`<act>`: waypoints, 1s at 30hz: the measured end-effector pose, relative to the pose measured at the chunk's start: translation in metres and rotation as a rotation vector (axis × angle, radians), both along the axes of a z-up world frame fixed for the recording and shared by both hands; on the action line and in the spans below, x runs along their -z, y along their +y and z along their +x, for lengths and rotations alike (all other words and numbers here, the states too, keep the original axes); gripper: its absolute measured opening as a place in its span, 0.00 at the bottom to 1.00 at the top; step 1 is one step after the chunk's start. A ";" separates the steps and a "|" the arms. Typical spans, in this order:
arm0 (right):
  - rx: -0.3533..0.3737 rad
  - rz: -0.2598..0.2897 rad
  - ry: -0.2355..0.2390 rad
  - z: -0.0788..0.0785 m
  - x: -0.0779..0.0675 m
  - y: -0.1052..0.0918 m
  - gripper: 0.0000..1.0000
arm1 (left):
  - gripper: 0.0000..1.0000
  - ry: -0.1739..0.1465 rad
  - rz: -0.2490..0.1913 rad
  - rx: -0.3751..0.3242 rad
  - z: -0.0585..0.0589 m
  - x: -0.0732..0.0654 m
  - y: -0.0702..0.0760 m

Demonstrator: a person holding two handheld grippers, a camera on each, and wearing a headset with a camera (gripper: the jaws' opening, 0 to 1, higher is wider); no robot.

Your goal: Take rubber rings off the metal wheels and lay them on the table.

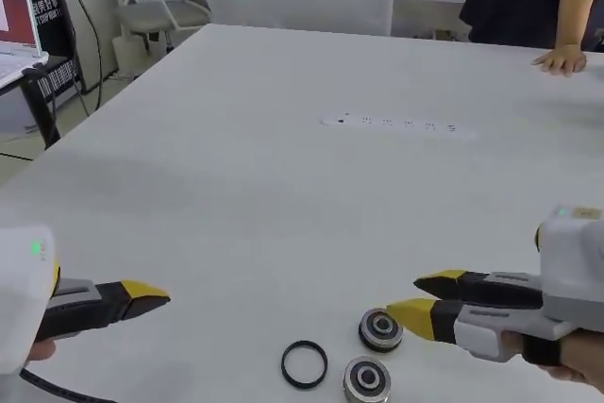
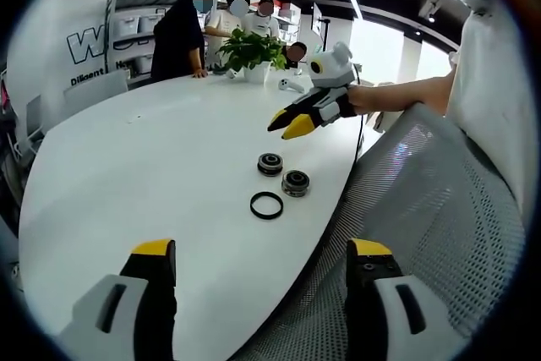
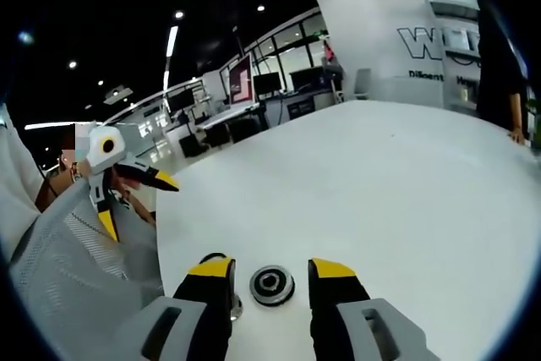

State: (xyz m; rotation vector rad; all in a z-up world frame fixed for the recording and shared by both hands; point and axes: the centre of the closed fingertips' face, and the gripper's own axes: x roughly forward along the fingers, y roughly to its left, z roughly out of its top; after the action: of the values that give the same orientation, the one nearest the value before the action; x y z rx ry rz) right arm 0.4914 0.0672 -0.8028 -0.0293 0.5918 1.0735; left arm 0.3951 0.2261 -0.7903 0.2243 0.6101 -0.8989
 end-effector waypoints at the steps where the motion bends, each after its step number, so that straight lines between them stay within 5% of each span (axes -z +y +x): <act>1: 0.000 -0.003 0.005 -0.001 0.001 0.000 0.33 | 0.81 -0.003 0.002 0.000 0.000 0.000 0.000; 18: -0.032 -0.060 0.053 -0.008 0.021 -0.003 0.40 | 0.82 -0.077 0.023 0.009 0.008 -0.013 0.002; 30: -0.060 -0.111 0.024 -0.010 0.026 -0.004 0.47 | 0.83 -0.134 0.071 0.097 0.015 -0.036 -0.011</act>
State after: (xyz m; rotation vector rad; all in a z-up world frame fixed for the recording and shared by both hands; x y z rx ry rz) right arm 0.4816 0.0628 -0.8290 -0.1321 0.6755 1.0989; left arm 0.4102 0.2154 -0.7538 0.3776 0.5106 -0.9478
